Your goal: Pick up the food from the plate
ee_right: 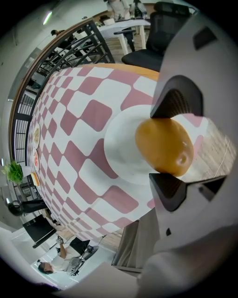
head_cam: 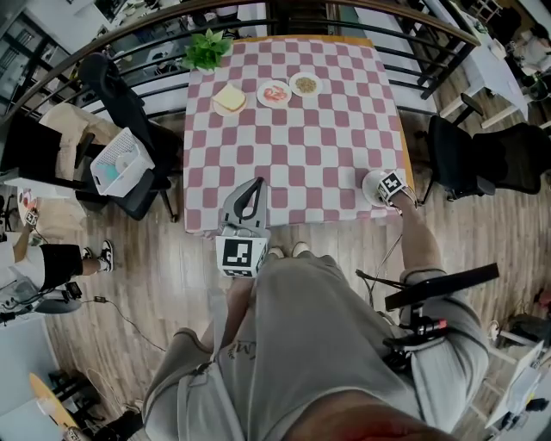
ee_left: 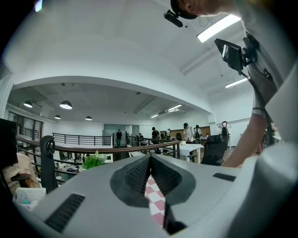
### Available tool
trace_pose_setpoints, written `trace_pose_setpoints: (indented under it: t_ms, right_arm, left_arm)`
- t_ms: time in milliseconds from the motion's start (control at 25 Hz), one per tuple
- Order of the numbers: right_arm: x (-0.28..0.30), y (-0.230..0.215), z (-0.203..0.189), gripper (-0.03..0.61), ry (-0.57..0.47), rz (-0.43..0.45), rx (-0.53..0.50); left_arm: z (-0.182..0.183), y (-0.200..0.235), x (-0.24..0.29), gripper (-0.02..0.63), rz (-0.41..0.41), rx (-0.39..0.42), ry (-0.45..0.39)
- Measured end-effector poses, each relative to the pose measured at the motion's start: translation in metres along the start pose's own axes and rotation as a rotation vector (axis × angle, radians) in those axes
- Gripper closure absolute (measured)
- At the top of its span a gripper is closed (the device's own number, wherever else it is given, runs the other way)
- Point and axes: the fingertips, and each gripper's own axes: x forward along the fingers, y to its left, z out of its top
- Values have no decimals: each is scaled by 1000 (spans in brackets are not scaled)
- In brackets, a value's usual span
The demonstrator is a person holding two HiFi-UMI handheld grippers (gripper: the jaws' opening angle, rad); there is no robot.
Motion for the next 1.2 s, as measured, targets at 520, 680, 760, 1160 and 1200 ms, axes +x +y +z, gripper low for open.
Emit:
trace_pose_setpoints:
  t_ms: [520,680,760,1160,1200]
  right_arm:
    - [3,4,-1,215,37,-28,-70]
    - [5,6,1,215,26,-29,-60]
    - [3,6,1,215,20,-36,-51]
    - [-8,16,11,215,5,-21,-84]
    - [-10,16,12,215,7,-22,-95]
  left_arm:
    - [4,8,3,605,7,-7,-8]
    - [4,7,3,606,1,-12,-15]
    - [3,7,4,604,1,-16,-14]
    - [-1,7,8,606,3,-26,-10]
    - [0,6,9,606,1,-27,-10]
